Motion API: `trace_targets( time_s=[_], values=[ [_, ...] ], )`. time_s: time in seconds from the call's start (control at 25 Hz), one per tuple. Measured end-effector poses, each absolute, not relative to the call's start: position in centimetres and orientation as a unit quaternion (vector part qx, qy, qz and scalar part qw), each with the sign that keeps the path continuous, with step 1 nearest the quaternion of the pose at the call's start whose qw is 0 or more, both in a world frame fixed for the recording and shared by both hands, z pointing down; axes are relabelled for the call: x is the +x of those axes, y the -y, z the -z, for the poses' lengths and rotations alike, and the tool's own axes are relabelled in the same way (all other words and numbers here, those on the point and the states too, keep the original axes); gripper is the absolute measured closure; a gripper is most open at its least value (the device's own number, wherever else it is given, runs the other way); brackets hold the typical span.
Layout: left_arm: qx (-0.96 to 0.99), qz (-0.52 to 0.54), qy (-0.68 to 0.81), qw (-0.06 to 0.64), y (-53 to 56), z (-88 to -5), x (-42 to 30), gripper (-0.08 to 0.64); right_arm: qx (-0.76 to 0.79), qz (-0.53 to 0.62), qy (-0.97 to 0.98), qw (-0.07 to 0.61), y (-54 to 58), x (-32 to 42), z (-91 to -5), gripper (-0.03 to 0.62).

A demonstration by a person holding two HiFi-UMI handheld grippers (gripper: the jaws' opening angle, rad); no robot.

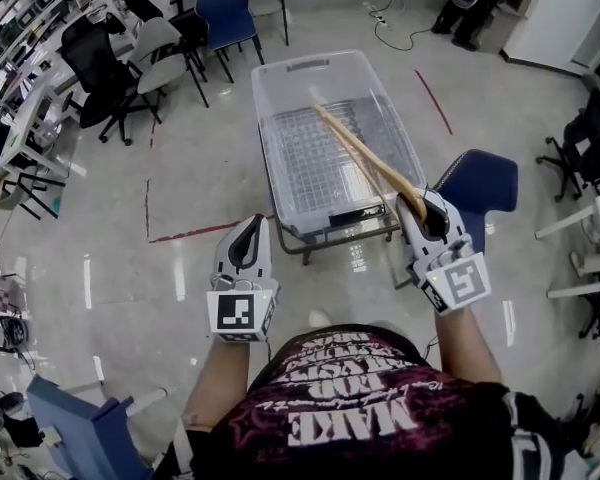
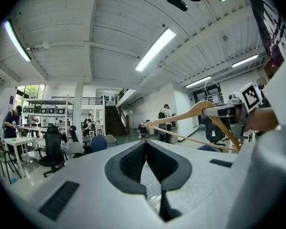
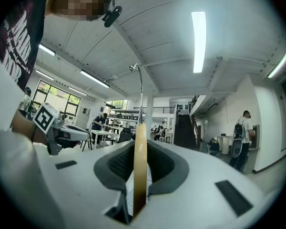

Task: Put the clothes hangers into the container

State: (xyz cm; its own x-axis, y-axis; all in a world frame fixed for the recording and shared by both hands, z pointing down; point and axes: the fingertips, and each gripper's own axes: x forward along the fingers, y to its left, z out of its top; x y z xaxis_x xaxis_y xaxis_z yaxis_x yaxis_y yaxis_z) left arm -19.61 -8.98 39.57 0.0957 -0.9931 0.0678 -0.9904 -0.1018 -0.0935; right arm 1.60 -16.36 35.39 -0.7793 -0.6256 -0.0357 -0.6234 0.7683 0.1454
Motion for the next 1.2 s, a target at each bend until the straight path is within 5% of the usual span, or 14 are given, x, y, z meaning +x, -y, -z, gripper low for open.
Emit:
trace_targets(
  time_s=[1.2],
  values=[
    [-0.742, 0.060, -0.667, -0.031, 16.2, -42.8, -21.4, 0.554, 0.313, 0.048, 0.948, 0.023, 24.3, -1.4, -37.7, 0.532]
  ],
)
